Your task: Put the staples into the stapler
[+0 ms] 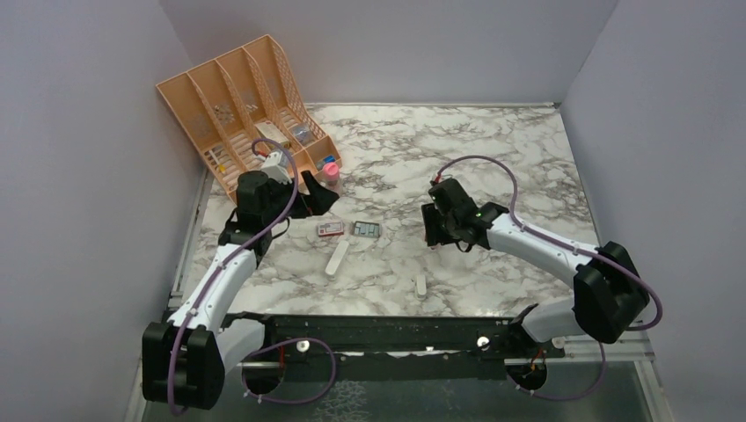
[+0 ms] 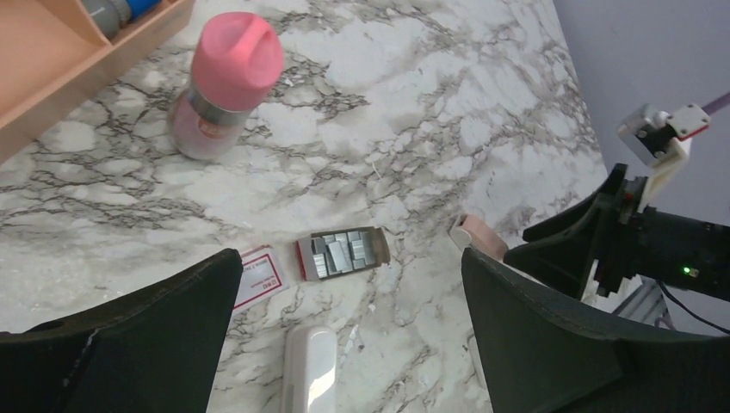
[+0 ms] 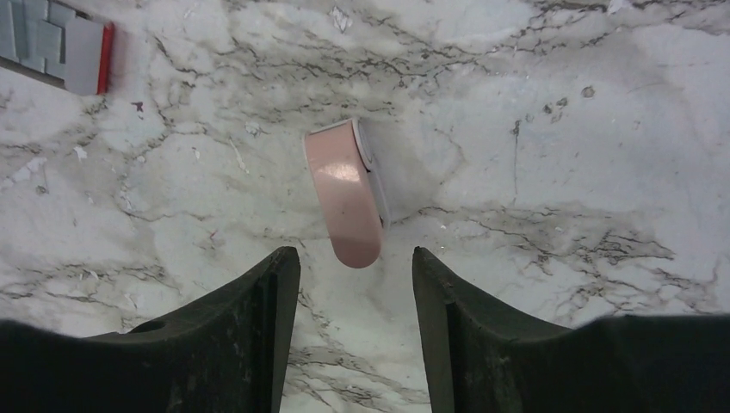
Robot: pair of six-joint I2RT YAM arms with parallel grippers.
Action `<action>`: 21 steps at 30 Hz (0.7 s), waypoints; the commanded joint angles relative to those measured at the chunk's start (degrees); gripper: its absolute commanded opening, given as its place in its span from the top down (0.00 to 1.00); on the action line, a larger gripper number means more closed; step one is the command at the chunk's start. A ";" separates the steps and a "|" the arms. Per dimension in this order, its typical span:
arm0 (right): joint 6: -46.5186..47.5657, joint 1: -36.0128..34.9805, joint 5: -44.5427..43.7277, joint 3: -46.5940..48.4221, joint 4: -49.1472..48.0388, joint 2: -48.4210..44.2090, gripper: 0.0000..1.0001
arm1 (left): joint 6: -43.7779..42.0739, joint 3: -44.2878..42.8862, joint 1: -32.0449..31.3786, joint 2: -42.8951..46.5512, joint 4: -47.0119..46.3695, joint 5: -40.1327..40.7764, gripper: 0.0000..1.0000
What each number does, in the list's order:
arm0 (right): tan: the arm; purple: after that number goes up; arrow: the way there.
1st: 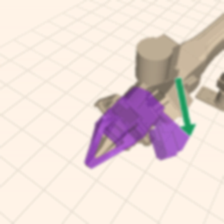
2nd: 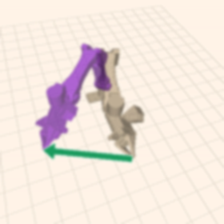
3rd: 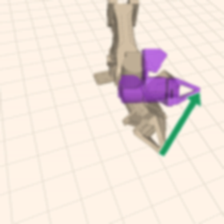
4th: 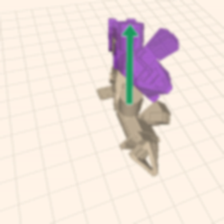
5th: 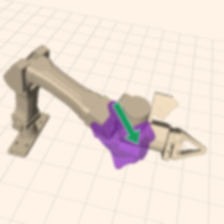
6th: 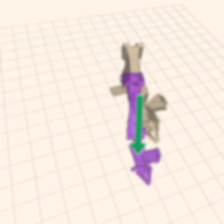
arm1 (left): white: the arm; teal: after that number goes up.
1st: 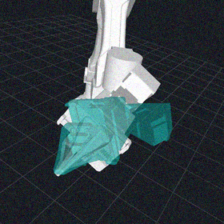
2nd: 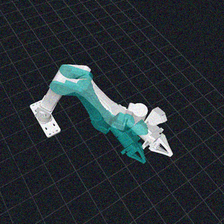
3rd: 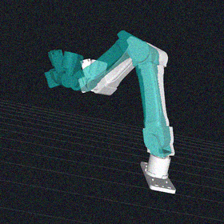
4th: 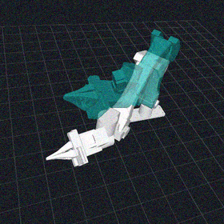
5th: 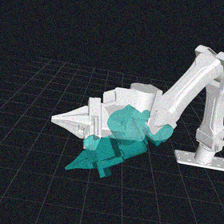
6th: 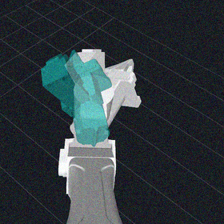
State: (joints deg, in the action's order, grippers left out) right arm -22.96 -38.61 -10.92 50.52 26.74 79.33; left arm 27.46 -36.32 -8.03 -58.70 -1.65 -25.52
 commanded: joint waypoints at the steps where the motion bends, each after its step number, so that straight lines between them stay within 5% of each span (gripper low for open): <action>1: -1.09 0.04 3.32 -0.54 1.54 2.23 0.44 | -0.92 -1.41 -2.59 -1.53 -3.30 -4.27 0.01; 17: 5.21 0.11 2.22 -0.50 -3.75 7.37 0.65 | 0.75 -3.78 -12.28 -9.64 -6.33 -2.01 0.13; 21: 5.99 0.10 2.25 -0.49 -4.41 7.94 0.57 | 1.38 -4.10 -13.84 -11.32 -7.03 -1.25 0.15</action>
State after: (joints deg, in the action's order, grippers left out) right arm -18.68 -38.61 -8.69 50.11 24.97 86.28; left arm 28.03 -38.33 -20.38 -68.71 -5.96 -27.38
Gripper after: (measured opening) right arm 0.376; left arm 0.860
